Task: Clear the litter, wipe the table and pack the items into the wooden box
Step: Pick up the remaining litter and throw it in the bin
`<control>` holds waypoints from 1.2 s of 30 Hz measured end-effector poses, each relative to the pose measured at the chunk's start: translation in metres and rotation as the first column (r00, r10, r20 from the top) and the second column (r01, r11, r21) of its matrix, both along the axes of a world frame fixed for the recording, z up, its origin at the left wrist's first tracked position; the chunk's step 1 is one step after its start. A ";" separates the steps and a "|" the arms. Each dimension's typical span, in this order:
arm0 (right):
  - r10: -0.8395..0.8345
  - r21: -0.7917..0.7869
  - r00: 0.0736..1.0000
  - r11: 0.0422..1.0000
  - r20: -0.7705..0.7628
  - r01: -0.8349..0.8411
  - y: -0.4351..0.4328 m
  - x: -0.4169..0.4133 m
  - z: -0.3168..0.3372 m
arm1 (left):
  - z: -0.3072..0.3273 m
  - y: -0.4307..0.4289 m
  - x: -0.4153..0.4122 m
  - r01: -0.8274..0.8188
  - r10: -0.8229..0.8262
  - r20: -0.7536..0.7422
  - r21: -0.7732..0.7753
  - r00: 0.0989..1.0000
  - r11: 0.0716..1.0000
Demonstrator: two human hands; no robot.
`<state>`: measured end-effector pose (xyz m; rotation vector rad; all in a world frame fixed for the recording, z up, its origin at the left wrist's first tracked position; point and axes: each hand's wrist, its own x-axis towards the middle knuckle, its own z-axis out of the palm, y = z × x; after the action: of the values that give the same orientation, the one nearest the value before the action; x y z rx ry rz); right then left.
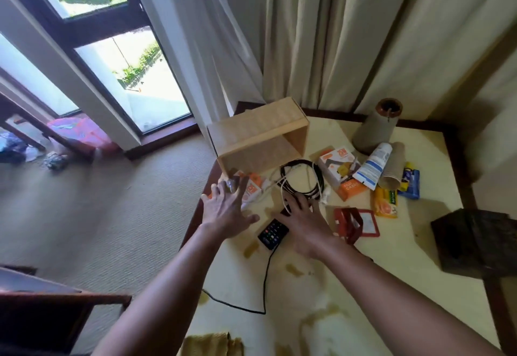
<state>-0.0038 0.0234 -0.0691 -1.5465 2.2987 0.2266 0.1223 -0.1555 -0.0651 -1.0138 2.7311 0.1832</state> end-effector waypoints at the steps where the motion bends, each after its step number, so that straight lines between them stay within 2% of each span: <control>1: 0.013 0.039 0.999 0.999 -0.030 -0.012 -0.002 -0.002 -0.002 | -0.001 -0.001 -0.002 -0.002 0.002 -0.021 0.002 1.000 1.000; 4: 0.033 0.056 0.995 0.998 -0.090 -0.028 -0.009 -0.007 -0.012 | -0.009 -0.006 -0.004 0.008 -0.008 -0.068 0.009 0.998 1.000; 9: -0.008 -0.072 0.996 0.997 -0.086 0.002 -0.011 -0.012 -0.014 | -0.023 -0.013 -0.001 0.033 -0.034 -0.171 -0.008 0.985 0.999; 13: -0.005 -0.150 0.993 0.989 -0.118 -0.013 -0.002 -0.017 -0.013 | -0.020 -0.011 0.006 -0.011 0.020 -0.262 0.037 0.965 0.999; 17: -0.021 -0.173 1.000 0.985 -0.008 0.020 0.013 -0.022 -0.014 | 0.000 -0.002 0.010 -0.073 0.109 -0.355 0.114 0.928 0.991; 19: -0.065 -0.303 0.993 0.948 0.103 0.094 0.018 -0.028 -0.010 | 0.019 0.004 0.009 -0.092 0.154 -0.406 0.168 0.901 0.981; 21: -0.120 -0.426 0.949 0.872 0.290 0.240 0.020 -0.036 0.001 | 0.044 0.010 0.005 -0.093 0.166 -0.453 0.180 0.876 0.979; 23: -0.175 -0.461 0.866 0.788 0.469 0.409 0.026 -0.047 0.020 | 0.076 0.017 -0.004 -0.082 0.161 -0.495 0.177 0.854 0.981; 25: -0.216 -0.486 0.767 0.663 0.604 0.570 0.034 -0.059 0.043 | 0.111 0.023 -0.015 -0.054 0.133 -0.532 0.162 0.836 0.985; 28: -0.230 -0.529 0.653 0.426 0.722 0.734 0.048 -0.080 0.075 | 0.160 0.035 -0.044 -0.024 0.103 -0.571 0.145 0.814 0.989; 30: -0.243 -0.551 0.613 0.279 0.752 0.786 0.057 -0.103 0.085 | 0.180 0.044 -0.074 0.012 0.073 -0.610 0.134 0.789 0.991; 33: -0.312 -0.520 0.547 0.172 0.777 0.837 0.071 -0.139 0.085 | 0.197 0.056 -0.127 0.100 -0.017 -0.636 0.094 0.771 0.991; 36: -0.361 -0.435 0.426 0.060 0.829 0.898 0.081 -0.165 0.070 | 0.185 0.064 -0.179 0.159 -0.052 -0.604 0.126 0.796 0.979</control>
<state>-0.1685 0.1046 0.0008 -0.3098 2.3586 -1.7294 -0.0564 -0.0911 0.1197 -0.8556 3.2378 0.8409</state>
